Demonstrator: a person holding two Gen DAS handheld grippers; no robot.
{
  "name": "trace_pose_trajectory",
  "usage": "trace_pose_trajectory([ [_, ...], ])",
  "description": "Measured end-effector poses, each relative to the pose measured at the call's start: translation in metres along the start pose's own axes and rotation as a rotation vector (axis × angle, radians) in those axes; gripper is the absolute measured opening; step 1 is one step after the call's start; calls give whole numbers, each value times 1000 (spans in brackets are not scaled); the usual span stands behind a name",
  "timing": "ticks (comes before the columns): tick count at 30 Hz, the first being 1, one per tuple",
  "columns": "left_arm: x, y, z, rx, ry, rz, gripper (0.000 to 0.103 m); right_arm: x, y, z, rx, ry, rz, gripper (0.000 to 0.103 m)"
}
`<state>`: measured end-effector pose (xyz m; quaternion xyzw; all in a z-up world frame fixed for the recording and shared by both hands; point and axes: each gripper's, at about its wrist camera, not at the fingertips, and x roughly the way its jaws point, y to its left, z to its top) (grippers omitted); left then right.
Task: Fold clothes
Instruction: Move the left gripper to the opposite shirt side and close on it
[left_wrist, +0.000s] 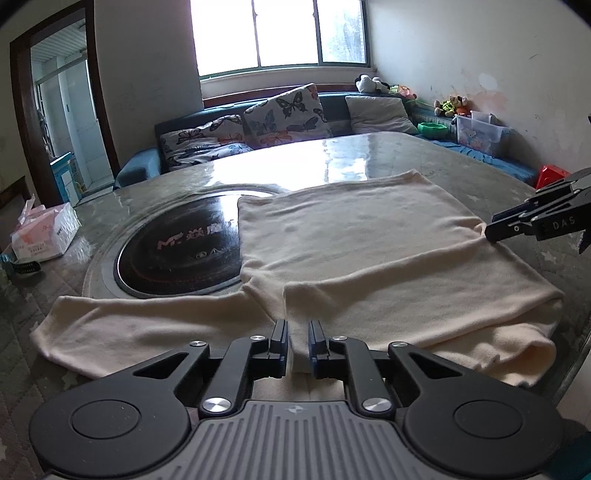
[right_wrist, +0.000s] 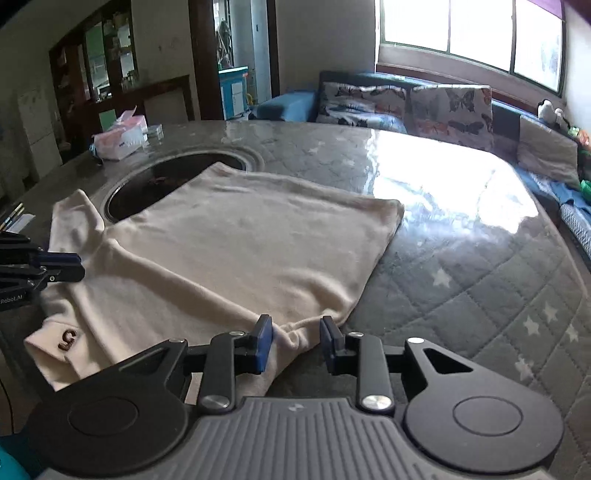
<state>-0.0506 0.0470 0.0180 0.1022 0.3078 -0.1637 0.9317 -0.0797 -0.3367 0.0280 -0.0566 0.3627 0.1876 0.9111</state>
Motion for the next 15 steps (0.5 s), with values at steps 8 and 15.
trace_pose_trajectory([
  [8, 4, -6, 3, 11, -9, -7, 19, 4, 10, -2, -27, -2, 43, 27],
  [15, 7, -8, -3, 24, 3, -16, 44, -8, 17, -3, -53, -12, 58, 28],
])
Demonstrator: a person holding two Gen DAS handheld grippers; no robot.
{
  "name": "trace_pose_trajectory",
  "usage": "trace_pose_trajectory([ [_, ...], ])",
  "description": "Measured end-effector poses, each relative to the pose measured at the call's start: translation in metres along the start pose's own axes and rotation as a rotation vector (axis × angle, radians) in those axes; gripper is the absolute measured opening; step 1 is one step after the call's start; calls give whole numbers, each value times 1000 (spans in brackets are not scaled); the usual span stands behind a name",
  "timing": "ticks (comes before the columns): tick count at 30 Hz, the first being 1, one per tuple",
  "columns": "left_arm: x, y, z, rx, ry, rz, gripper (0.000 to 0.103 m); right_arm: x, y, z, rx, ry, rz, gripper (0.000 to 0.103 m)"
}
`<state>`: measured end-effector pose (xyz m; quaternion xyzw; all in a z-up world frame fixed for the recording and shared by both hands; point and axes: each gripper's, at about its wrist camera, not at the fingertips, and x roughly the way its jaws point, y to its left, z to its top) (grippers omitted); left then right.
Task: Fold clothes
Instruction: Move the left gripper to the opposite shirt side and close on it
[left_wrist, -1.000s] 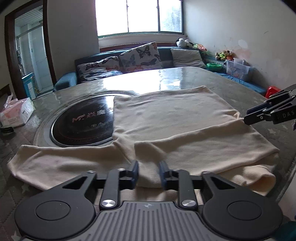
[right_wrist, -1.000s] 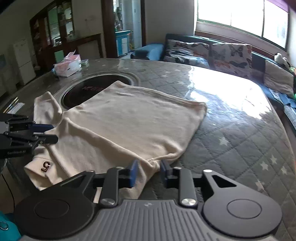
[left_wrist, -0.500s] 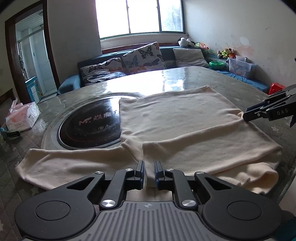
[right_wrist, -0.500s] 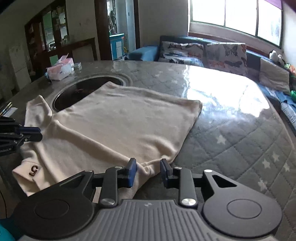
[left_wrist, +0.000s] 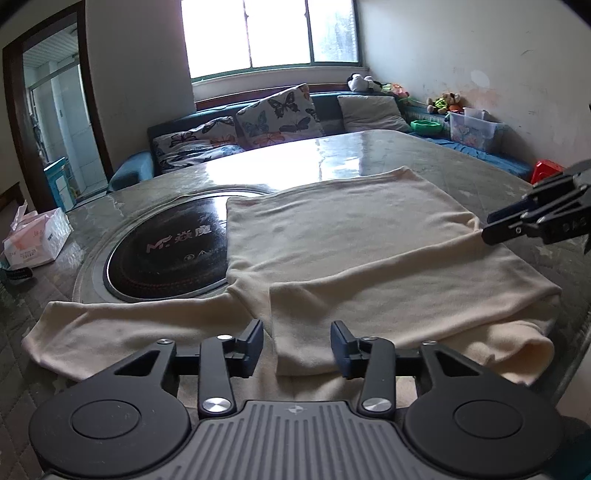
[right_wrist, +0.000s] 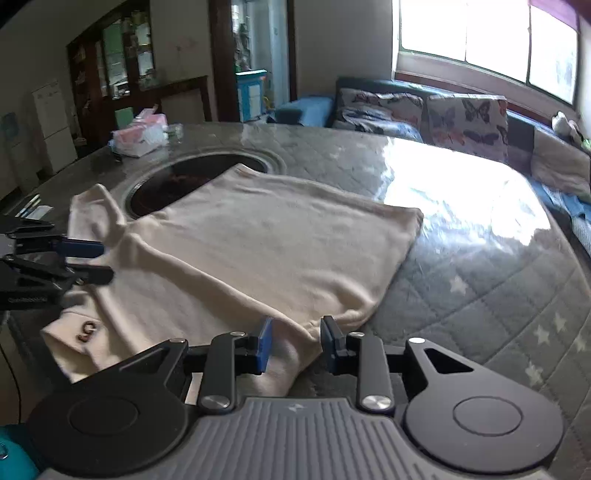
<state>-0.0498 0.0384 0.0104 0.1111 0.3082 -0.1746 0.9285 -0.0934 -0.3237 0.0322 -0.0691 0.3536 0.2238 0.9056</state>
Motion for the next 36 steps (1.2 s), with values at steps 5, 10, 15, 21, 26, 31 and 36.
trace_pose_trajectory([
  [5, -2, 5, -3, -31, 3, 12, 47, -1, 16, -3, -37, 14, 57, 28],
  [10, -11, 21, -5, -67, -15, 51, 47, 11, 29, -6, -74, 51, 67, 30],
  [15, -13, 45, -9, -116, -9, 128, 56, 12, 45, 8, -136, 40, 103, 39],
  [21, -18, 78, -11, -171, -22, 228, 70, 32, 76, 27, -221, 50, 184, 49],
  [26, -18, 109, -11, -230, -27, 325, 75, 51, 104, 41, -287, 56, 259, 49],
  [31, -13, 145, -14, -304, -11, 420, 75, 69, 125, 50, -326, 64, 309, 49],
  [36, -5, 172, -18, -366, 11, 476, 75, 88, 134, 50, -325, 84, 326, 50],
])
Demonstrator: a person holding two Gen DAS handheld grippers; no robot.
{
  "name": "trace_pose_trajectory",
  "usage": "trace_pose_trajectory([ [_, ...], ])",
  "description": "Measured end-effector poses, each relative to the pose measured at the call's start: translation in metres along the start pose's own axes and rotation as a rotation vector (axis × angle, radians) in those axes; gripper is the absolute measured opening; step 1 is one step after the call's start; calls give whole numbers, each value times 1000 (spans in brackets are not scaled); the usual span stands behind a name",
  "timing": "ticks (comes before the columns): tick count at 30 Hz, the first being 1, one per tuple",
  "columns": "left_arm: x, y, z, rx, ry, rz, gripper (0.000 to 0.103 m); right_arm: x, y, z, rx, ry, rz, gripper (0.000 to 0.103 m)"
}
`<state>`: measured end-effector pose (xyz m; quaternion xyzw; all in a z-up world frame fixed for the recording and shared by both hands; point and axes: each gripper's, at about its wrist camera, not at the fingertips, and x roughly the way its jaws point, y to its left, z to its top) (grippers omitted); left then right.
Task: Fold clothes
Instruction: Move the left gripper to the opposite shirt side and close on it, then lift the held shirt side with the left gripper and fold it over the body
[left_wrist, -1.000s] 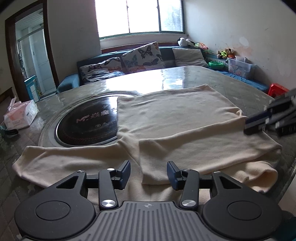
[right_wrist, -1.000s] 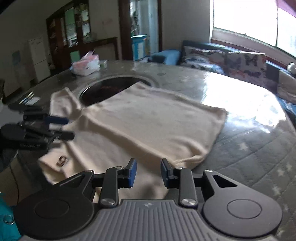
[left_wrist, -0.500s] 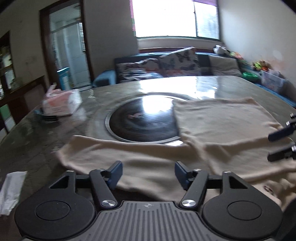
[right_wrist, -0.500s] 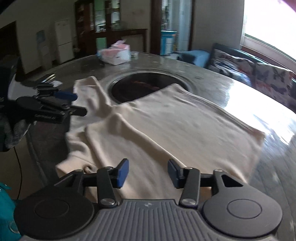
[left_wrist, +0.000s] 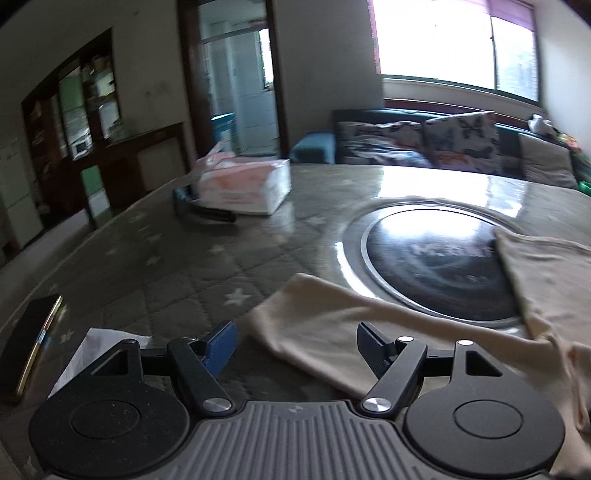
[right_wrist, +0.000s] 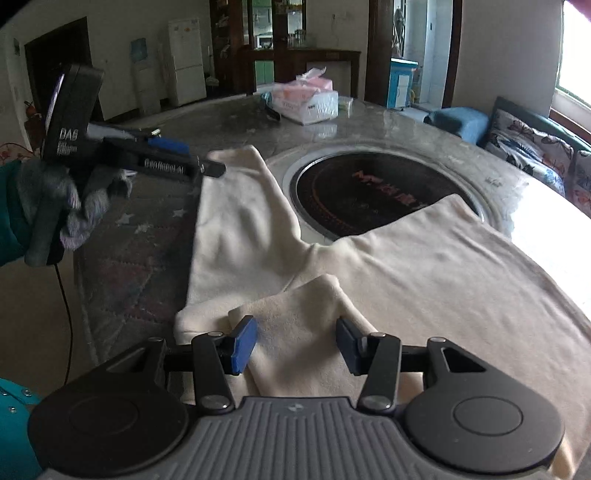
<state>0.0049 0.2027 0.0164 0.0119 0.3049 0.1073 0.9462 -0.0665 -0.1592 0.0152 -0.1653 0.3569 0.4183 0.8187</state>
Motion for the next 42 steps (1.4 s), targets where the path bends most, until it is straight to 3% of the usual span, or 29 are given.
trace_pose_trajectory([
  [11, 26, 15, 2, -115, 70, 7, 66, -13, -2, -2, 16, -13, -7, 51],
  [17, 27, 14, 4, -148, 66, 24, 45, -25, -6, -8, 40, -34, -22, 51],
  [19, 27, 14, 5, -157, 62, 32, 28, -28, -8, -10, 51, -39, -29, 51],
  [22, 25, 16, 6, -186, 55, 30, 12, -34, -10, -14, 65, -47, -41, 51],
  [25, 18, 14, 8, -208, 33, 11, 9, -41, -13, -18, 82, -55, -53, 51],
  [33, -34, -16, 22, -156, -79, -134, 8, -58, -23, -31, 130, -80, -87, 51],
  [42, -104, -82, 38, -40, -175, -379, 8, -83, -39, -49, 201, -130, -134, 51],
])
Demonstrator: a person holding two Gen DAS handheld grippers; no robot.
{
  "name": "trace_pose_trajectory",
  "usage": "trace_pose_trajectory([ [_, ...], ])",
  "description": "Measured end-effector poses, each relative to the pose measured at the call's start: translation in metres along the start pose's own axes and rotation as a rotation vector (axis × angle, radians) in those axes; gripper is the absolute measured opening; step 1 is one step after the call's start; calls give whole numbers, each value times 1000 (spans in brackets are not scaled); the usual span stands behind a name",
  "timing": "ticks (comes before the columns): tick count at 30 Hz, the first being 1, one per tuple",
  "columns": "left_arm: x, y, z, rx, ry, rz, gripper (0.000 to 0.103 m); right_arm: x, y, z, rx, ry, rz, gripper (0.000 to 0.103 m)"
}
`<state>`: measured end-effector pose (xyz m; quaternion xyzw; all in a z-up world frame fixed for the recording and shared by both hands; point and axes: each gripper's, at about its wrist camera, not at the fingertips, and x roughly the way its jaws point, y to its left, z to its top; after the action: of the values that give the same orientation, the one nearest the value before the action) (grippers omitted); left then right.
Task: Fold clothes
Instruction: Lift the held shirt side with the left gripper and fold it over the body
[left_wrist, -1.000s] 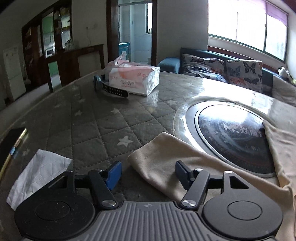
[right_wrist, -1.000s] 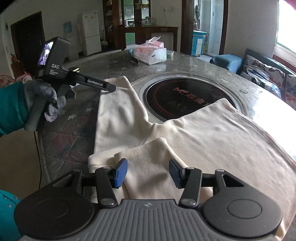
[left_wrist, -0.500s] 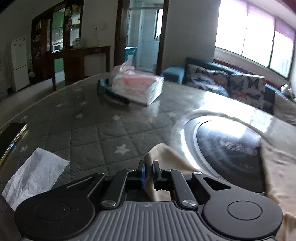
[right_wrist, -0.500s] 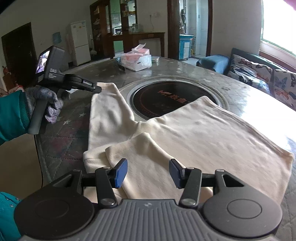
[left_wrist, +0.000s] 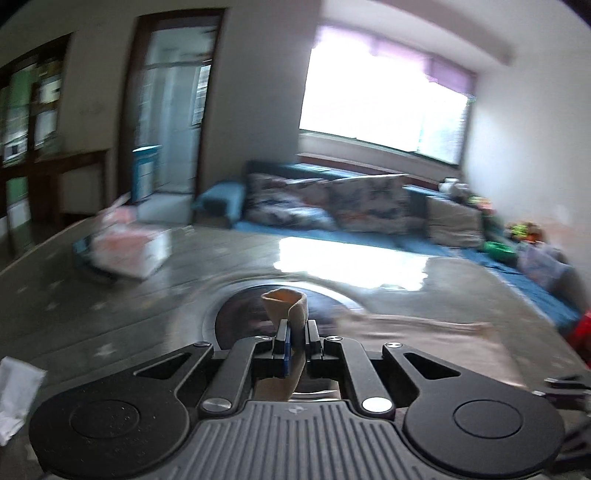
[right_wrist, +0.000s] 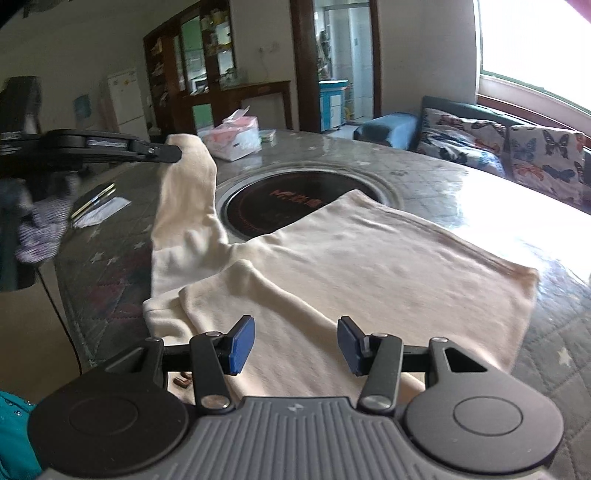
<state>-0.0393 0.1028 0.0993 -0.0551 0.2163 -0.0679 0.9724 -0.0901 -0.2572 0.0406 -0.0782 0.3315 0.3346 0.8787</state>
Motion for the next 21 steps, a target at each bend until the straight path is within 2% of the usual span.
trace_pose_trajectory([
  [8, -16, -76, -10, 105, 12, -252, 8, -22, -22, -16, 80, -29, -53, 50],
  [12, -7, -106, -25, 164, 66, -347, 8, -32, -31, -24, 110, -34, -85, 50],
  [17, 9, -123, -44, 221, 159, -421, 11, -42, -43, -34, 151, -30, -126, 50],
  [21, 15, -118, -54, 261, 196, -448, 16, -46, -51, -40, 185, -27, -144, 50],
])
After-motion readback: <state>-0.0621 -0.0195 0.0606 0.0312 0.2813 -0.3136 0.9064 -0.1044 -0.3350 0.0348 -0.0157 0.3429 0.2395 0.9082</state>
